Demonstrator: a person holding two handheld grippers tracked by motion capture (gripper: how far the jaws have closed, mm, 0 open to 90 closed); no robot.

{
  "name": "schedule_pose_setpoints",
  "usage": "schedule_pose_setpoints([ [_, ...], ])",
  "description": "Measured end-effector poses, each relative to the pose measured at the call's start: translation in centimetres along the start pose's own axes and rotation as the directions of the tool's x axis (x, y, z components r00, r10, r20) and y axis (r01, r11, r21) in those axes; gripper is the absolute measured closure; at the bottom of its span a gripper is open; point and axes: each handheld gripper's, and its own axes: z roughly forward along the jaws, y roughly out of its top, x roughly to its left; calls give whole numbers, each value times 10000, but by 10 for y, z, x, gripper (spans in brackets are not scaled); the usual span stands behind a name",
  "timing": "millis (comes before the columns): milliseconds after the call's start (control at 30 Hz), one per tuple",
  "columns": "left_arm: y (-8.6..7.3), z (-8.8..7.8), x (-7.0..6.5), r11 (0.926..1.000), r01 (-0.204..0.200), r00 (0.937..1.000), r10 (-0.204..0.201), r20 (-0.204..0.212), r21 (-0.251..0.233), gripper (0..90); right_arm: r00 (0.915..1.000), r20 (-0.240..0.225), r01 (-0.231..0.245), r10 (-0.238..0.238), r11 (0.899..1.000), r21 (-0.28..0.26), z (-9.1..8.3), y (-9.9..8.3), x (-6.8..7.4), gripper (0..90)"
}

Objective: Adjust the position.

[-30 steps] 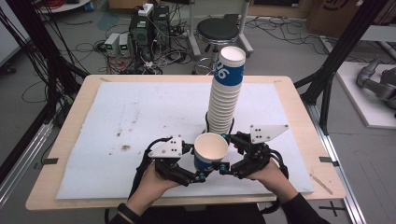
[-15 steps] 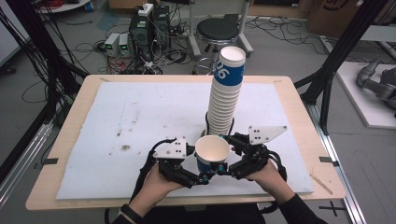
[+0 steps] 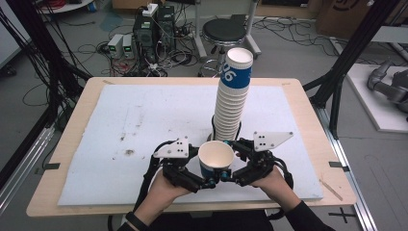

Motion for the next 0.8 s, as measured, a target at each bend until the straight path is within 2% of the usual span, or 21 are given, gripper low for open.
schedule_pose_setpoints([
  [400, -1, 0, 1, 9999, 102, 9999, -101, 52, -124, 244, 9999, 94, -100, 102, 9998, -164, 3, -3, 0, 230],
  [600, 0, 0, 0, 9998, -194, 9998, 195, 34, -65, 247, 10000, 68, 2, -1, 9998, -181, 3, -3, 1, 207],
  [800, 1, -3, 0, 9996, -238, 9997, 238, 21, -123, 248, 9999, 36, 156, -155, 9998, -146, 1, -2, 1, 199],
])
